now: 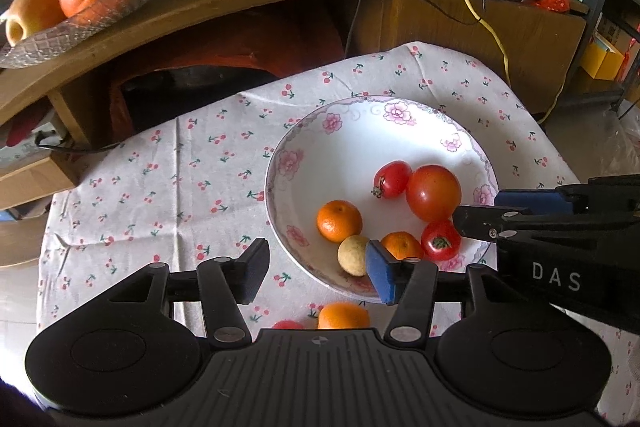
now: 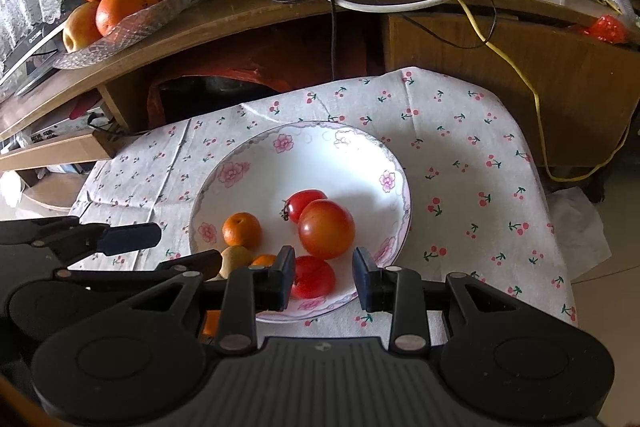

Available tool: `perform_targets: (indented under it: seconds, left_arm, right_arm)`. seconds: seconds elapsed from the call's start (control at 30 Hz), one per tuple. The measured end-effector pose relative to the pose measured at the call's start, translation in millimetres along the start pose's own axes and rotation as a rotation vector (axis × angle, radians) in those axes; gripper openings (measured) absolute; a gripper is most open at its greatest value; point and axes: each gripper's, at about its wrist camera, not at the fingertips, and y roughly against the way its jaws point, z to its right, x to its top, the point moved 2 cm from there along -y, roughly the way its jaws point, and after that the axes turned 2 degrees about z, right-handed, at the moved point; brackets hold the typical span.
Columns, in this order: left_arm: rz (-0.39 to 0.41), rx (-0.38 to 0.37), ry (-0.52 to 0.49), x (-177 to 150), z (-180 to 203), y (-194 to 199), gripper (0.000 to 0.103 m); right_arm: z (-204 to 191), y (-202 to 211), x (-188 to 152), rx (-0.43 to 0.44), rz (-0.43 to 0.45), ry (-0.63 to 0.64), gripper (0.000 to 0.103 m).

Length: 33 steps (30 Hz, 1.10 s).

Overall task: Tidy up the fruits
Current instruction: 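Open both tools to drop the pear and tomato into the bowl, then withdraw both open tools from the bowl toward the loose fruit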

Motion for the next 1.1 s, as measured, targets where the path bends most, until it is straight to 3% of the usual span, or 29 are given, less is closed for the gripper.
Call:
perform_targets:
  seconds: [0.6, 1.1]
  left_arm:
    - [0.014, 0.025, 0.012, -22.2, -12.2, 34.5, 0.061]
    - [-0.005, 0.028, 0.001, -51.1, -20.5, 52.3, 0.063]
  right_arm:
    - [-24.7, 24.6, -17.6, 0.025, 0.014, 0.016, 0.033]
    - [-42.9, 36.0, -48.3, 0.051, -0.039, 0.03, 0.033]
